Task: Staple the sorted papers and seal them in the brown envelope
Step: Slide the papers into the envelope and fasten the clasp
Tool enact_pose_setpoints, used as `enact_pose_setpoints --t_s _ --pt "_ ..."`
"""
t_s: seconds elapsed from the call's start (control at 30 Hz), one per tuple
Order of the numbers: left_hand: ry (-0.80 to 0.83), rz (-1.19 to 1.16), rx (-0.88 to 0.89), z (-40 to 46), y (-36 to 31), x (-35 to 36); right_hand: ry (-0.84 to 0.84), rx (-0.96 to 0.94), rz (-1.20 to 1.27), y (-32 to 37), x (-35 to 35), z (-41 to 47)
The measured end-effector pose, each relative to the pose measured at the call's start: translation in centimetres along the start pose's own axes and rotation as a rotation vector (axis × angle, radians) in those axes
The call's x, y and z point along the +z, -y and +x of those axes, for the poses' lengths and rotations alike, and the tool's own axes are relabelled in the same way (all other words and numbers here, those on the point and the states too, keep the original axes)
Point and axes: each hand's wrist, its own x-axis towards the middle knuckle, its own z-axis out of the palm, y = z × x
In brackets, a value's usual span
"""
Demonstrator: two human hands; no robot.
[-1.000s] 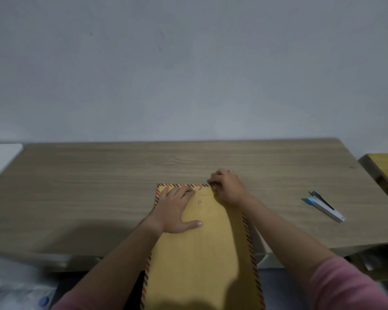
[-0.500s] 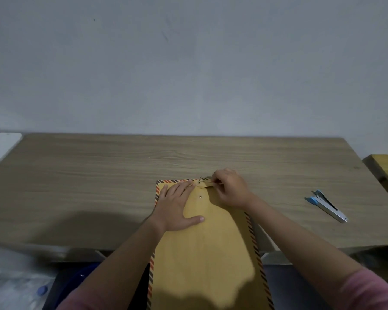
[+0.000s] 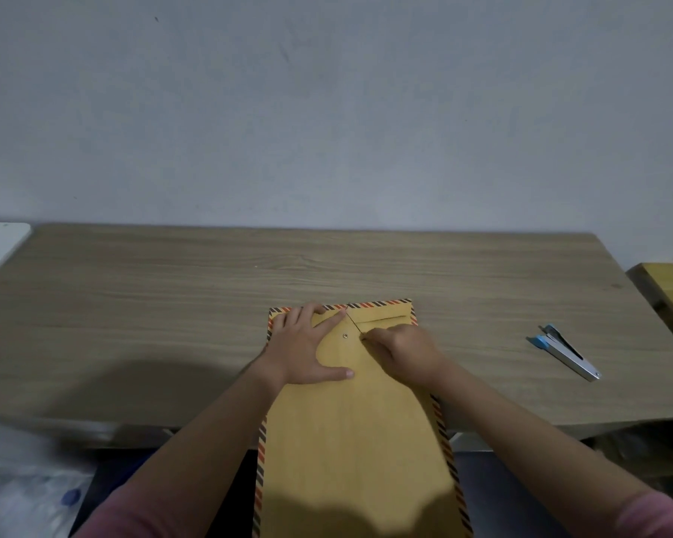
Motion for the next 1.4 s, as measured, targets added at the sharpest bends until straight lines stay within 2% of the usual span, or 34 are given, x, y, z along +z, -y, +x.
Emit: enact_pose_setpoints --t_s 0.2,0.3,0.43,0.53,0.63,0.8,0.9,1.0,1.17,1.4 --pt "0.100 -0.031 -0.025 0.6 0.2 -0.6 -0.053 0.110 0.123 2.7 1.3 -0.3" --pt "0.109 -0.042 -0.016 0.6 0.1 -0.8 -0.021 0.150 0.186 4.1 1.6 0.7" --pt "0.049 -0.107 0.010 0.2 0.2 -0.5 0.069 0.166 0.144 4.4 1.1 2.6" --pt "-0.041 -0.226 -0.006 -0.4 0.4 0.1 0.060 0.161 0.151 4.3 0.6 4.3" --pt "-0.076 -0.279 -0.008 -0.7 0.4 0.5 0.067 0.242 0.186 3.5 0.3 6.3" --pt "-0.068 -0.251 -0.001 -0.9 0.3 0.5 0.143 0.316 0.214 1.9 -0.6 9.2" --pt "-0.082 -0.232 0.001 -0.9 0.3 0.6 0.169 0.389 0.361 1.4 -0.8 10.2" --pt "-0.099 -0.230 -0.001 -0.9 0.4 0.8 0.130 0.474 0.550 0.9 -0.7 10.1" --pt "-0.087 -0.184 0.014 -1.0 0.4 0.7 0.064 0.558 0.652 0.6 -0.6 10.1" --pt "-0.054 -0.116 0.012 -1.1 0.4 0.6 0.021 0.611 0.578 0.3 -0.7 10.1"
